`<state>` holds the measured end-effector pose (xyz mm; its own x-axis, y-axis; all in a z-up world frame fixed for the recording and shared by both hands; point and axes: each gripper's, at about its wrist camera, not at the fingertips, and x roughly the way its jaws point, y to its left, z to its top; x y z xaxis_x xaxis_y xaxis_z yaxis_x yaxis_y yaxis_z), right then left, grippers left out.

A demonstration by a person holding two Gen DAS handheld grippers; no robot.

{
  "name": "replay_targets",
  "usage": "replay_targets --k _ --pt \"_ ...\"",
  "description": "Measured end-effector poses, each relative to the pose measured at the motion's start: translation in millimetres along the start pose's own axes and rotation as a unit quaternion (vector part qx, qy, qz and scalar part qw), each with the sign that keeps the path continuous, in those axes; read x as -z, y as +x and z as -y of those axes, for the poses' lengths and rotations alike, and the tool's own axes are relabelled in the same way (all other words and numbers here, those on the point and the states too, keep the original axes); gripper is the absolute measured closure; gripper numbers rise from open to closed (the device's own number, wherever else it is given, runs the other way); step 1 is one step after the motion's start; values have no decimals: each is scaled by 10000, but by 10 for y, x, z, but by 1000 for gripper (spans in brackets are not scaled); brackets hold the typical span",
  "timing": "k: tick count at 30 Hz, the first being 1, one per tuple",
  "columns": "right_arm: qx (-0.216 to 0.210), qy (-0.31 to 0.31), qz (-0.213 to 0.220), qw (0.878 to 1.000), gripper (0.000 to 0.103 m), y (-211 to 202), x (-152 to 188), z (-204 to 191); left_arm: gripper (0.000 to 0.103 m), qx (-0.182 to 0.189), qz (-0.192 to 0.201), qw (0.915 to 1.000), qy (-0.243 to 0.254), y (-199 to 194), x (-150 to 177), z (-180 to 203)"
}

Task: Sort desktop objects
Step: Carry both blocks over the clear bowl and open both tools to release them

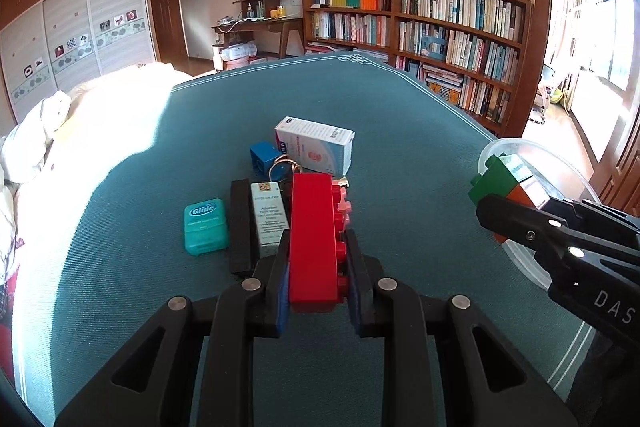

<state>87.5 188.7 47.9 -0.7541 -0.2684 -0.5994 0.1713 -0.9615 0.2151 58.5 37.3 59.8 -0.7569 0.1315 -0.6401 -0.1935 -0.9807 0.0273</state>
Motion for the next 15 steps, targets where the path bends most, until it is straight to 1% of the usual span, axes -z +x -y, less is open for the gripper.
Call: replay_targets --k 8,15 --pt "265 258 303 9989 68 -337 -25 379 78 285 68 9990 330 -41 -114 434" --pt "578 610 460 9954 68 -553 9 745 78 497 98 9972 556 -59 -201 767"
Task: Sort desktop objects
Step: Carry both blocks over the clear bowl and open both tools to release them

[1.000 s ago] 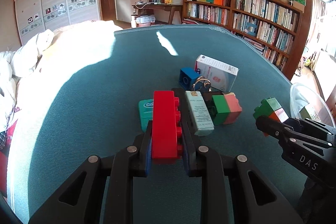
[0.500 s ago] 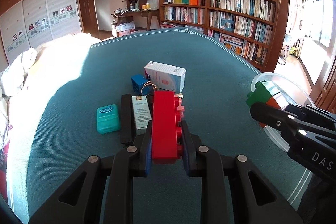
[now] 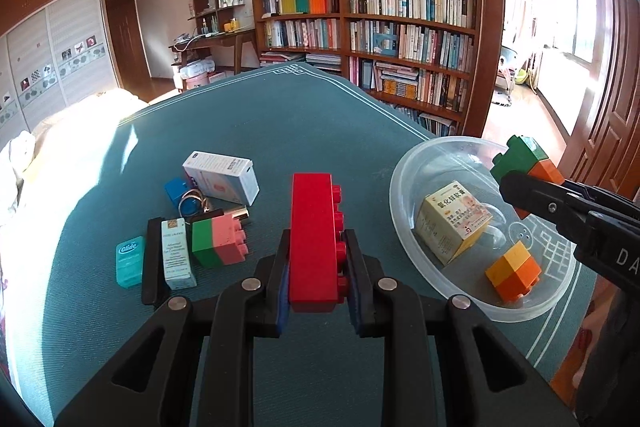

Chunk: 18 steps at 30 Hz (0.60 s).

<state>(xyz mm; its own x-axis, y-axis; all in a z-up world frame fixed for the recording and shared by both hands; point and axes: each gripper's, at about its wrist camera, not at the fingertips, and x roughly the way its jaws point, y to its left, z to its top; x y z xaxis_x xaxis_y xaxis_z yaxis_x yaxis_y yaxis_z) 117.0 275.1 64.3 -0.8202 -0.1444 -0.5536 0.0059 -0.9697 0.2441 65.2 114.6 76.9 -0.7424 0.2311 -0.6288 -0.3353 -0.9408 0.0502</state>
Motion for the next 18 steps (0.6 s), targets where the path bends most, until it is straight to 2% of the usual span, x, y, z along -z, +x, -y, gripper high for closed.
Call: replay_targets --k 7,18 --pt "252 390 -5 9989 68 -57 14 343 78 183 15 9997 184 43 -80 230" --pt "418 562 -108 9975 68 -37 79 546 78 507 61 9984 258 111 -243 458"
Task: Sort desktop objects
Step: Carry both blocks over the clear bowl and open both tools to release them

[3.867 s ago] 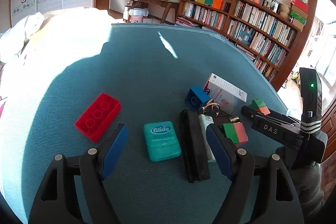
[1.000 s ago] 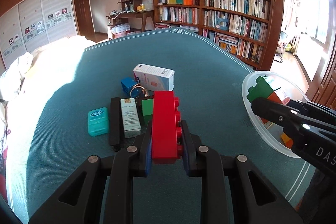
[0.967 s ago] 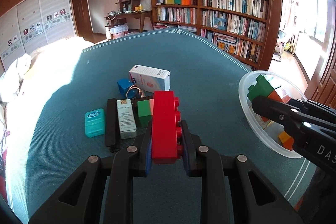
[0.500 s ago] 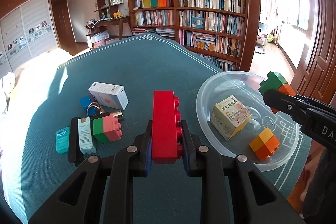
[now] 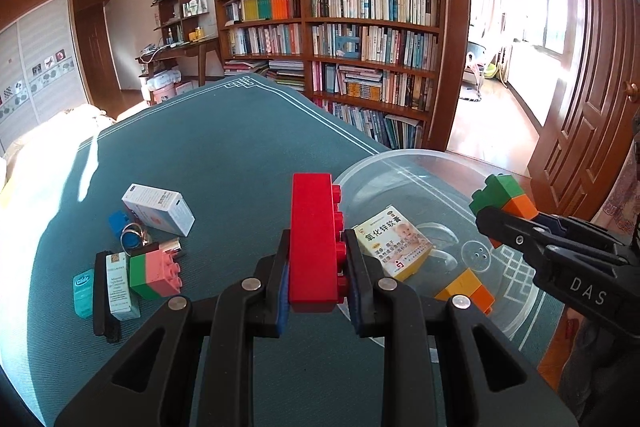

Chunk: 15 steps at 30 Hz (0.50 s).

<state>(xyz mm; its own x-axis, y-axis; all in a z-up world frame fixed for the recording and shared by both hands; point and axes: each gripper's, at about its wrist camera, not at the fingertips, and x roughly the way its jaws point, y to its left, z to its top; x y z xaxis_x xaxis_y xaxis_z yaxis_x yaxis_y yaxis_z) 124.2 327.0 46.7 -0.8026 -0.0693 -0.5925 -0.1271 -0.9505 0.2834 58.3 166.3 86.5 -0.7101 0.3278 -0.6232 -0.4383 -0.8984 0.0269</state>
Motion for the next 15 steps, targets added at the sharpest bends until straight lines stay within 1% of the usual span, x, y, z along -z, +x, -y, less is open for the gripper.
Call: replay_targets --k 3,7,11,14,15 --pt "25 7 -16 10000 68 4 10 4 78 141 8 9999 11 31 -43 70" --pt "111 38 -8 9999 68 8 8 42 78 466 -35 9989 -37 75 -104 123" --pt "191 146 -36 9997 67 31 12 106 78 865 -36 9961 -146 110 -197 170" --pt "223 258 -70 9994 67 50 18 142 78 1242 91 9918 -285 143 -294 193" --pt "232 283 -85 9993 67 58 25 151 76 1382 117 9897 -350 161 -321 197"
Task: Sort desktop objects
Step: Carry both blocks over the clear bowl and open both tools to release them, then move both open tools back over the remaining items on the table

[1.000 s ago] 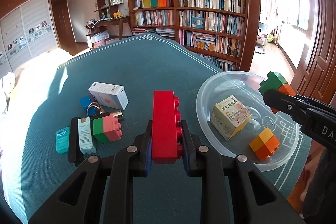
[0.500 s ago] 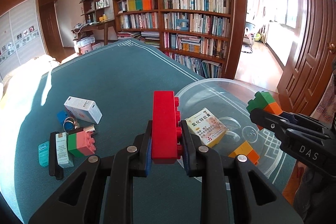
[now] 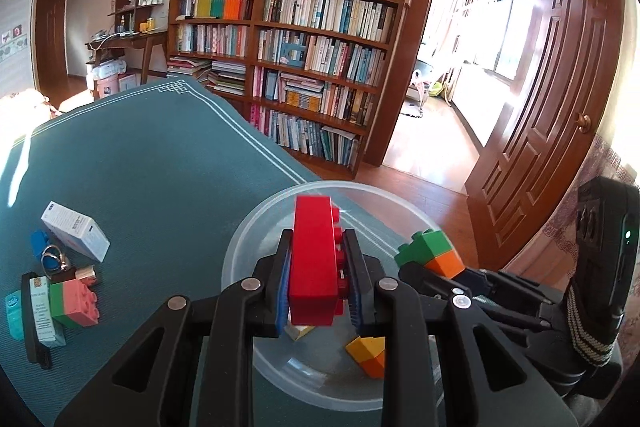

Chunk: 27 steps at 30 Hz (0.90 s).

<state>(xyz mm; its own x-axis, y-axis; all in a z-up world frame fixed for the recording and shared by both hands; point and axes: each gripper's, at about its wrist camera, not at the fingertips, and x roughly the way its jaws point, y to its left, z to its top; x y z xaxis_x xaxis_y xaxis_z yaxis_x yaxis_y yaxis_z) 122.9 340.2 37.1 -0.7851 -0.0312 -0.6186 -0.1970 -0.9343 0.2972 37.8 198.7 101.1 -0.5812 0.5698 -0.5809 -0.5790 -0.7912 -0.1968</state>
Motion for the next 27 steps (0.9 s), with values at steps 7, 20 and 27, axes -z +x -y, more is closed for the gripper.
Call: replay_targets --k 7,20,27 --pt "130 87 -121 9998 63 61 25 49 44 277 -47 9990 -353 26 -15 -83" --pt "48 -239 135 9996 41 -10 18 -256 44 -567 -64 9981 -219 -63 73 -250" --pt "-198 -633 90 9978 41 73 84 -607 44 -1179 -42 9922 -398 -219 161 -549"
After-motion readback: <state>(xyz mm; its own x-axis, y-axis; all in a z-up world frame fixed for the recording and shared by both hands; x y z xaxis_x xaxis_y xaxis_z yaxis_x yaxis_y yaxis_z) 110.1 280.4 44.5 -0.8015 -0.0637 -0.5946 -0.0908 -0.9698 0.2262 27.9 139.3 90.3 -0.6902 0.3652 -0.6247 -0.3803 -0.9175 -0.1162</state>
